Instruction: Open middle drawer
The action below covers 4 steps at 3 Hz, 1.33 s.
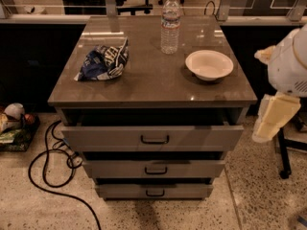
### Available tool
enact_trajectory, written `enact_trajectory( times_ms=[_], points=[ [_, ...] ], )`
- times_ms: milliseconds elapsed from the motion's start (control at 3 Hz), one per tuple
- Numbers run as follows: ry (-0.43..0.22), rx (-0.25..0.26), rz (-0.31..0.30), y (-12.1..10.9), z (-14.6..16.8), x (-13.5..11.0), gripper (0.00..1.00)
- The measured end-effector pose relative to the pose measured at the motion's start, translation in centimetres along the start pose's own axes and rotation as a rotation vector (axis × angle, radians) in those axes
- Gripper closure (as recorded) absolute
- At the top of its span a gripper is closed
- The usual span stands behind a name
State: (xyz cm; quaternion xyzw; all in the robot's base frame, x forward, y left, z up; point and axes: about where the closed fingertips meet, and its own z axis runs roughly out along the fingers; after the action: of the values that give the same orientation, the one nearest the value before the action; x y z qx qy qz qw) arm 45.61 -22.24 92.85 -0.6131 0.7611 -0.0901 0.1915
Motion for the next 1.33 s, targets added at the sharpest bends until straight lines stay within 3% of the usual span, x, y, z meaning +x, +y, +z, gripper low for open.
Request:
enact_trajectory(
  times_ms=[333, 667, 1000, 1333],
  points=[
    [0.083, 0.06, -0.058, 1.6, 4.6, 2.5, 0.0],
    [0.145, 0.071, -0.087, 3.4, 8.2, 4.5, 0.0],
    [0.216, 0.041, -0.084, 6.4, 11.7, 8.2, 0.0],
    [0.216, 0.041, -0.084, 6.4, 11.7, 8.2, 0.0]
  ],
)
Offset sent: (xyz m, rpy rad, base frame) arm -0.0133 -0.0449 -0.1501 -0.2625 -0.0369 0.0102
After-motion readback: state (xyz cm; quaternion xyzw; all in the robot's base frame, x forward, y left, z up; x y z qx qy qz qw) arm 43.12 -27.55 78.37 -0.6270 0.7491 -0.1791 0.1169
